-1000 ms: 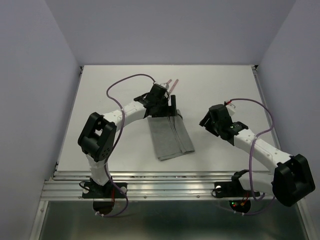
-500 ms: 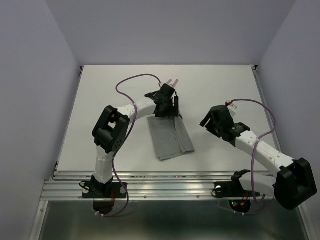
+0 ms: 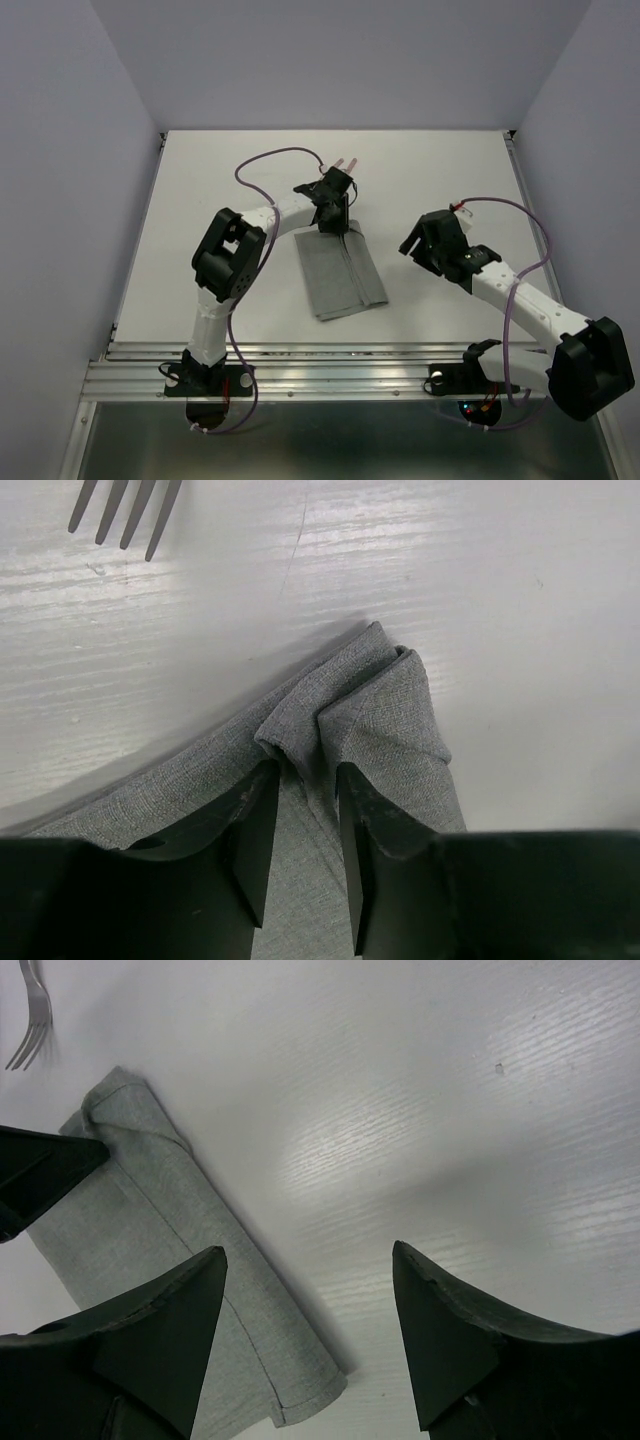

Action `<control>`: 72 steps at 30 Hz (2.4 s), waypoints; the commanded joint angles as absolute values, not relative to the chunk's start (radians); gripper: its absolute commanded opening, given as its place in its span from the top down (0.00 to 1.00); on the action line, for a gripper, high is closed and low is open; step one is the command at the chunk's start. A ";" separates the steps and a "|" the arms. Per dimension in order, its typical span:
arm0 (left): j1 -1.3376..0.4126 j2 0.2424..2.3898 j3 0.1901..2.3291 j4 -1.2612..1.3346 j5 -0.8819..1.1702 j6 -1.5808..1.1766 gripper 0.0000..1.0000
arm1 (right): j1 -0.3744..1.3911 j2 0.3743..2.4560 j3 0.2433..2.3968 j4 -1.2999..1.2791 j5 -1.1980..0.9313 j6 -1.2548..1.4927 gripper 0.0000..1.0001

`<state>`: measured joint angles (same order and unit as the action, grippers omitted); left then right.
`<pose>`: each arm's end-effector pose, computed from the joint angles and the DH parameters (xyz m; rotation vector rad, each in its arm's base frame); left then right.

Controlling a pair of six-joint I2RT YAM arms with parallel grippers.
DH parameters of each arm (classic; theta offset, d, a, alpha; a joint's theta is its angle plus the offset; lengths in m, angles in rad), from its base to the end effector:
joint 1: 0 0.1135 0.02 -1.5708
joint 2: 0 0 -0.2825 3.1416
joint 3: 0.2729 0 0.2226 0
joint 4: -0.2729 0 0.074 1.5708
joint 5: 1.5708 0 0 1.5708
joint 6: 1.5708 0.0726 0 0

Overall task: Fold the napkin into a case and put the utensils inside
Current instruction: Smooth out the 2/3-rectangle-folded napkin at the center of the board.

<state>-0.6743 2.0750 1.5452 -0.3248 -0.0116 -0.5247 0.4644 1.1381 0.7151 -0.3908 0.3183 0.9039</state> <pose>0.3661 -0.2916 0.1937 0.1811 2.4889 -0.5150 0.2067 0.0781 0.2328 0.6580 2.2583 0.2980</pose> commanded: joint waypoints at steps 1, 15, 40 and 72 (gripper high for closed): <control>-0.678 2.069 1.585 -0.330 -0.022 -0.512 0.64 | 0.468 1.204 0.793 -0.412 0.229 0.818 0.27; -0.661 2.063 1.557 -0.272 0.077 -0.439 1.00 | 0.468 1.365 0.750 -0.275 -0.211 0.664 0.27; -0.586 2.011 1.468 -0.216 0.248 -0.380 1.00 | 0.468 1.523 0.669 -0.190 -0.272 0.706 0.40; -0.568 2.011 1.433 -0.204 0.302 -0.353 1.00 | 0.468 1.425 0.629 -0.250 -0.124 0.847 0.99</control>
<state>-0.5743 2.0403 1.4391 -0.2218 0.2867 -0.3676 0.4652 1.4734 0.6483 -0.1833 -0.1997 0.8146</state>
